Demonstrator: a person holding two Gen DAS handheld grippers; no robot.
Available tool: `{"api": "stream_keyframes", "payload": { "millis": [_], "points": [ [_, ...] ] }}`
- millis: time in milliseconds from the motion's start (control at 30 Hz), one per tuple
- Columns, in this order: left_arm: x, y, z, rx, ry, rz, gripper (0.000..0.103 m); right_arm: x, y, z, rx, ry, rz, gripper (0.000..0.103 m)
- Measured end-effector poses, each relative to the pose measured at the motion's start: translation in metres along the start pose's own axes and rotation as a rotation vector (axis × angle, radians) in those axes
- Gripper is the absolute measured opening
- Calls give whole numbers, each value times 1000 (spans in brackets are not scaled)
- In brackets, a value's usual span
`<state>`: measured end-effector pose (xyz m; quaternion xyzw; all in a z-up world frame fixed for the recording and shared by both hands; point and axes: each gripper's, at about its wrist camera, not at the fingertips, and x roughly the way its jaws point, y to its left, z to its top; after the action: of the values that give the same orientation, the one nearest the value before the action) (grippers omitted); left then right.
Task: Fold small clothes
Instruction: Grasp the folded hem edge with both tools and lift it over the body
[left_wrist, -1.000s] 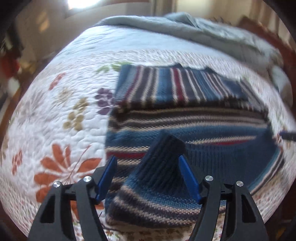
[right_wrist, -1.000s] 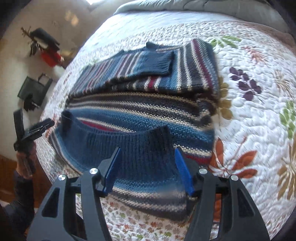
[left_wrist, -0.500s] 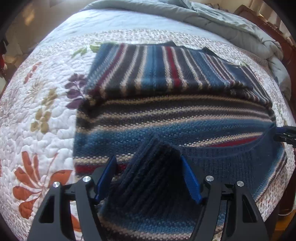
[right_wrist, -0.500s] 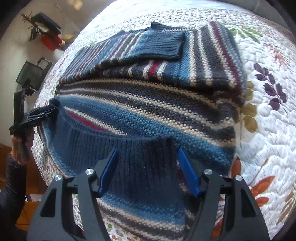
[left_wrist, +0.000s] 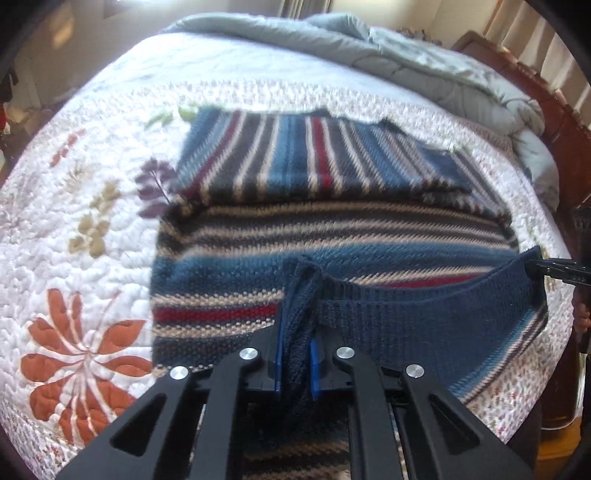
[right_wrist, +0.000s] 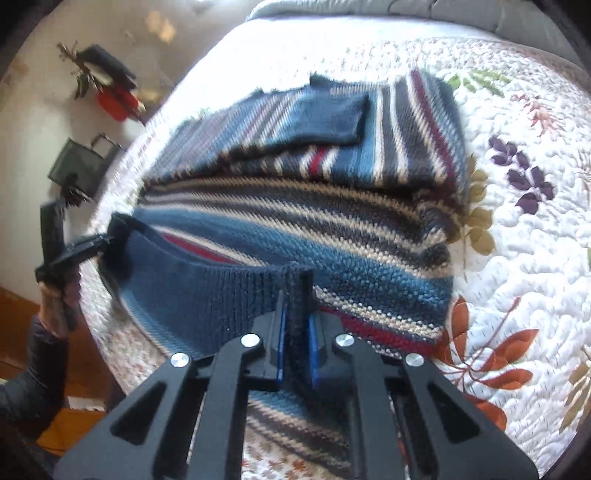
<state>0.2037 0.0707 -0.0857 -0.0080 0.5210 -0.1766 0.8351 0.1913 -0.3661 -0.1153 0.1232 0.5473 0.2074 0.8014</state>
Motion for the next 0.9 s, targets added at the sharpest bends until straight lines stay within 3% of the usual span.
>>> {"api": "stream_keyframes", "payload": {
  "millis": [200, 367, 700, 900],
  "points": [
    [-39, 4, 36, -61, -153, 0, 11, -44, 10, 34, 2, -119, 15, 8],
    [-38, 7, 83, -110, -204, 16, 11, -50, 12, 83, 23, -165, -16, 8],
    [22, 20, 198, -149, -232, 122, 11, -6, -19, 207, 102, -192, -126, 8],
    [66, 22, 241, -157, -243, 181, 11, 30, -49, 252, 149, -211, -185, 8]
  ]
}}
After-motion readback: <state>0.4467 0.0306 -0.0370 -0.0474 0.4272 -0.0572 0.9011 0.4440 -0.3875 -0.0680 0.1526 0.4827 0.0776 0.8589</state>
